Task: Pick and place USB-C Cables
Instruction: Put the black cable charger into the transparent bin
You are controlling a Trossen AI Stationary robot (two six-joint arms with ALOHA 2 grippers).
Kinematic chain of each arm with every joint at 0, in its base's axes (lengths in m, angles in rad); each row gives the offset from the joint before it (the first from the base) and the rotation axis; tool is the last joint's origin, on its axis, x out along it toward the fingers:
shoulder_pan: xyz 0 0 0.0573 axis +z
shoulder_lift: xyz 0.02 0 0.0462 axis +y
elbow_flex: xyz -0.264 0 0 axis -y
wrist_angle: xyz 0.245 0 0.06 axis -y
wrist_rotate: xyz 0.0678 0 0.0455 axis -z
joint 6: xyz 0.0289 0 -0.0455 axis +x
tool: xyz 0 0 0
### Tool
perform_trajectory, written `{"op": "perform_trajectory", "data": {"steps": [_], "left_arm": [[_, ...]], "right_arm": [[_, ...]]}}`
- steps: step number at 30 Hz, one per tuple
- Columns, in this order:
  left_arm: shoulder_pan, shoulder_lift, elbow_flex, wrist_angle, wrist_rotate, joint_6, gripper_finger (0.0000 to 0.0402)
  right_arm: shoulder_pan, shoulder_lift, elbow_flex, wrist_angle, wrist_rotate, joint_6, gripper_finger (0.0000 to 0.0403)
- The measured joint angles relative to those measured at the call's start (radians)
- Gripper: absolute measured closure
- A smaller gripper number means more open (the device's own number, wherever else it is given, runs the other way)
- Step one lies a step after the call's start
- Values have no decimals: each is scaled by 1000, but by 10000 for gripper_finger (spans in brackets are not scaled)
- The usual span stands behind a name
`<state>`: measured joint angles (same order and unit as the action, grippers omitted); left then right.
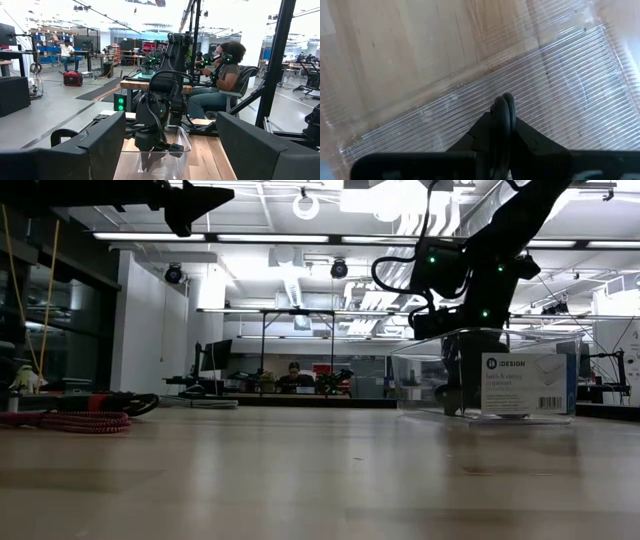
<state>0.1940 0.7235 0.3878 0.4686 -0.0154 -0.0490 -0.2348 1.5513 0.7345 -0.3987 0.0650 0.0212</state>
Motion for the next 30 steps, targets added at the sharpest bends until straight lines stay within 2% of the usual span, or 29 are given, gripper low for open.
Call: {"op": "perform_trajectory", "data": {"steps": [9,18,22,30], "left_arm": [[0,0,0,0,0,0,110],[0,0,0,0,0,0,110],[0,0,0,0,0,0,110],[0,0,0,0,0,0,110]], "right_arm": [[0,0,0,0,-4,-3,370],[0,0,-1,-1,0,4,297],[0,0,-1,-2,61,5,267],[0,-19,-1,-10,85,-4,249]]}}
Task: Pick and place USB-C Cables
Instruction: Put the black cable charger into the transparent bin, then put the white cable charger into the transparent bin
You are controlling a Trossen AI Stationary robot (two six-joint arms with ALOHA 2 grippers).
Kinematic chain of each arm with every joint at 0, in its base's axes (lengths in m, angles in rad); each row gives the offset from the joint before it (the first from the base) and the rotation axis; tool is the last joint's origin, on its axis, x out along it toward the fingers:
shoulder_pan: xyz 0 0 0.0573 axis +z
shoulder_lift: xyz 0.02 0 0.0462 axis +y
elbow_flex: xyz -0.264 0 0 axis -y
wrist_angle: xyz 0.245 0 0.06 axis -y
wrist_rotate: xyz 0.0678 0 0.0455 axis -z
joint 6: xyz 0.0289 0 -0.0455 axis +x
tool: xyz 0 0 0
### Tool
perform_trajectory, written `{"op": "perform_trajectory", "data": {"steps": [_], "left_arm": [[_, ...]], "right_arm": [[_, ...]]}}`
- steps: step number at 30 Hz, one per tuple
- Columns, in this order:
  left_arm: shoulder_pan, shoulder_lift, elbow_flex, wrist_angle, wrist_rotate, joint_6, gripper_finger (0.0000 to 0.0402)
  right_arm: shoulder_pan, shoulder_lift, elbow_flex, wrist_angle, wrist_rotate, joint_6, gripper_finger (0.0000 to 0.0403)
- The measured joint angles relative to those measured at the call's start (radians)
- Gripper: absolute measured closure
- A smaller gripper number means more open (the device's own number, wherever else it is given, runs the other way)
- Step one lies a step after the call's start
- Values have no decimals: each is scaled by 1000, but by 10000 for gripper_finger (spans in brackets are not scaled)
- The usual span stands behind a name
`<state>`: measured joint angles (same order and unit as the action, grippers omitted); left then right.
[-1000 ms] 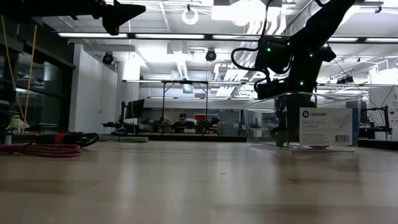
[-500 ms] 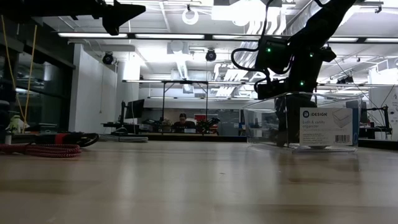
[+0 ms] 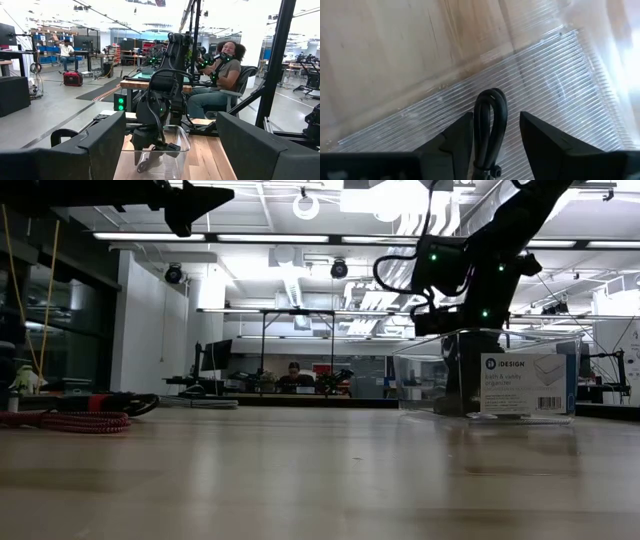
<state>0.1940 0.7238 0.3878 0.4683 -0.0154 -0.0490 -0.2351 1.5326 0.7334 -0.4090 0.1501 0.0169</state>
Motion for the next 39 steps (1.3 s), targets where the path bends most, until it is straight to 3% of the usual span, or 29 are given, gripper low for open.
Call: {"op": "perform_trajectory", "data": {"steps": [22,25,30,35,39], "left_arm": [[0,0,0,0,0,0,110],[0,0,0,0,0,0,110],[0,0,0,-6,0,0,110],[0,0,0,-8,-12,11,110],[0,0,0,-8,-34,16,110]], "right_arm": [[0,-386,0,-35,2,-6,249],[0,-448,-28,91,-19,-11,249],[0,-532,-157,453,-104,-61,249],[0,-554,-250,752,-115,-73,249],[0,-551,-278,883,-156,-78,249]]}}
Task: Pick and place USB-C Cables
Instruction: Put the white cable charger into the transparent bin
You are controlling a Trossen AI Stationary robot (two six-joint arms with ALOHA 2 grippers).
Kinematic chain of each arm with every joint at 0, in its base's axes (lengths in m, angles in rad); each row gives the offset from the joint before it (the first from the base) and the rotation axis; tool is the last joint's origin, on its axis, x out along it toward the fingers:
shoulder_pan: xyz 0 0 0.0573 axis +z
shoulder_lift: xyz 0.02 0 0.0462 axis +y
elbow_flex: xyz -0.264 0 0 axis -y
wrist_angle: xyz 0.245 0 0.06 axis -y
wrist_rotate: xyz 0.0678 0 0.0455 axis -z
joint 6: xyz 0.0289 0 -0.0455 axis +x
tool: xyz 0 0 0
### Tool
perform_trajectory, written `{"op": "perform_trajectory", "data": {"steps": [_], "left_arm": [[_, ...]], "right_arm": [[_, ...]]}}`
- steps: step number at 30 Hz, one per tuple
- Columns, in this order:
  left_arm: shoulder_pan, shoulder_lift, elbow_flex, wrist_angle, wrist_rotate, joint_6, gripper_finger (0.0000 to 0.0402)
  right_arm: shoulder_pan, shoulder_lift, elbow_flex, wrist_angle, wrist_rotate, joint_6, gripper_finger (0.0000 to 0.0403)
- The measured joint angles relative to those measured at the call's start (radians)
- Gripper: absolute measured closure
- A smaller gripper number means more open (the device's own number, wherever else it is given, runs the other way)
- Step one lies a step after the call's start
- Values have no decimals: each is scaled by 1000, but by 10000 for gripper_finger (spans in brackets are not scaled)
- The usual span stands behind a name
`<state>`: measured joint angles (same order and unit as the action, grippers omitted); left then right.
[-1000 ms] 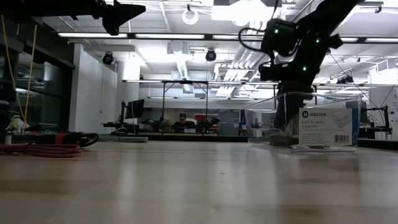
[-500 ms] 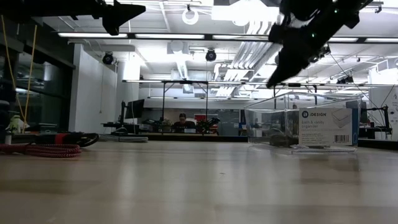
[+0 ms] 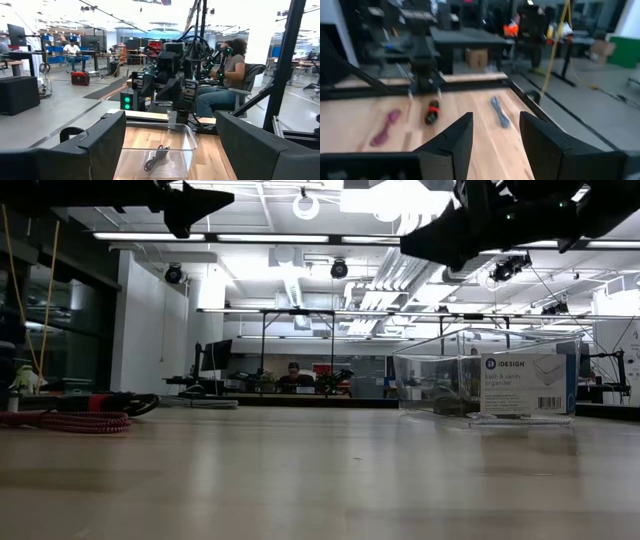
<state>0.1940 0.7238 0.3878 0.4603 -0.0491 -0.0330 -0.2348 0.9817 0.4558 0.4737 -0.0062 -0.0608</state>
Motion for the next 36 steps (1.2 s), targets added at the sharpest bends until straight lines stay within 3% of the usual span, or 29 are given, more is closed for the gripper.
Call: {"op": "perform_trajectory", "data": {"steps": [7,19,21,23,26,28,36], "left_arm": [[0,0,0,0,0,0,110],[0,0,0,-3,-1,-6,110],[0,0,0,-2,-39,-11,110],[-1,4,0,-19,-150,-57,110],[8,31,1,-120,-388,-142,110],[34,59,26,-237,-477,-166,110],[246,305,212,-652,-458,-313,110]], "right_arm": [[4,0,-1,71,-127,30,249],[28,0,-1,85,-50,35,249],[28,0,-1,85,-50,35,249],[28,0,-1,85,-50,35,249],[28,0,-1,85,-50,35,249],[28,0,-1,85,-50,35,249],[28,0,-1,83,-50,38,249]]}}
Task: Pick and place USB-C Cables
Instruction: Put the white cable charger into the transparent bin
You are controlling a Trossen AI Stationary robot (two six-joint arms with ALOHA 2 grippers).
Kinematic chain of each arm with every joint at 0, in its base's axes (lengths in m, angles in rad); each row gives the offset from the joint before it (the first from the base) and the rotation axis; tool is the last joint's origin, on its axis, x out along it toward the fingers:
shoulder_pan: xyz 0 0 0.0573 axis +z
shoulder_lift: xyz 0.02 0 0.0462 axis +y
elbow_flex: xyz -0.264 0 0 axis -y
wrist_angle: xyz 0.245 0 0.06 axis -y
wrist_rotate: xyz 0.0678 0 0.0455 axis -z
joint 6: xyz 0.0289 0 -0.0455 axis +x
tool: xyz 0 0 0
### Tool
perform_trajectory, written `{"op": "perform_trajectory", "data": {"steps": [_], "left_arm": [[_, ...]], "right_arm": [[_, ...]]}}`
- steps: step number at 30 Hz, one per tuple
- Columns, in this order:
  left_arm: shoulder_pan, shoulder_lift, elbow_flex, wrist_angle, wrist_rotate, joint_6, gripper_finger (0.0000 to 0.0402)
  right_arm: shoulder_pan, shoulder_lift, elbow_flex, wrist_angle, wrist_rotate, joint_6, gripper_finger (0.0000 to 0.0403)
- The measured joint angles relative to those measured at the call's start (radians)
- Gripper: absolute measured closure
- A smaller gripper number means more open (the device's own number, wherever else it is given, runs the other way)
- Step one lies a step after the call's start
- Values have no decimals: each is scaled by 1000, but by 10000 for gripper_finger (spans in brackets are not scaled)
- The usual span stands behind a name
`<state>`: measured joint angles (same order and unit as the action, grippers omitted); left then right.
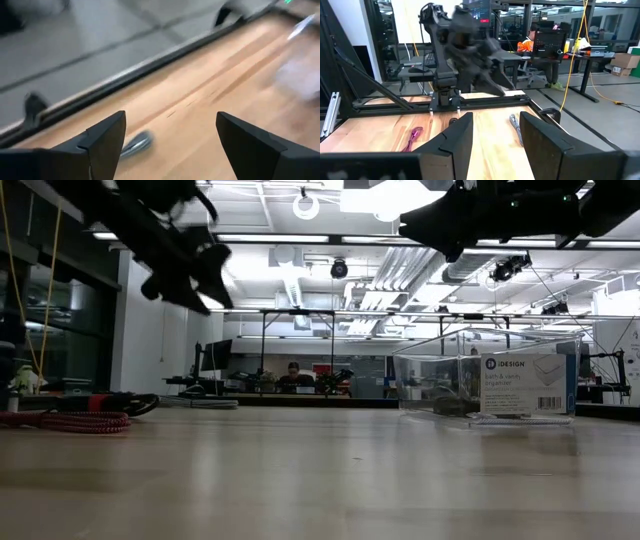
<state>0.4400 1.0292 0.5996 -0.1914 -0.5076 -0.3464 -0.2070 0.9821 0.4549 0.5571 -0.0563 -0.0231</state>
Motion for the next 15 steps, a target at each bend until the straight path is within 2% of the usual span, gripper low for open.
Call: {"op": "perform_trajectory", "data": {"steps": [5,10,15], "left_arm": [[180,196,149,-199,207,42,110],[297,359,261,-316,280,135,110],[373,462,318,-357,396,215,110]], "right_arm": [[0,0,0,-14,0,0,249],[0,0,0,-34,0,0,249],[0,0,0,-48,0,0,249]]}}
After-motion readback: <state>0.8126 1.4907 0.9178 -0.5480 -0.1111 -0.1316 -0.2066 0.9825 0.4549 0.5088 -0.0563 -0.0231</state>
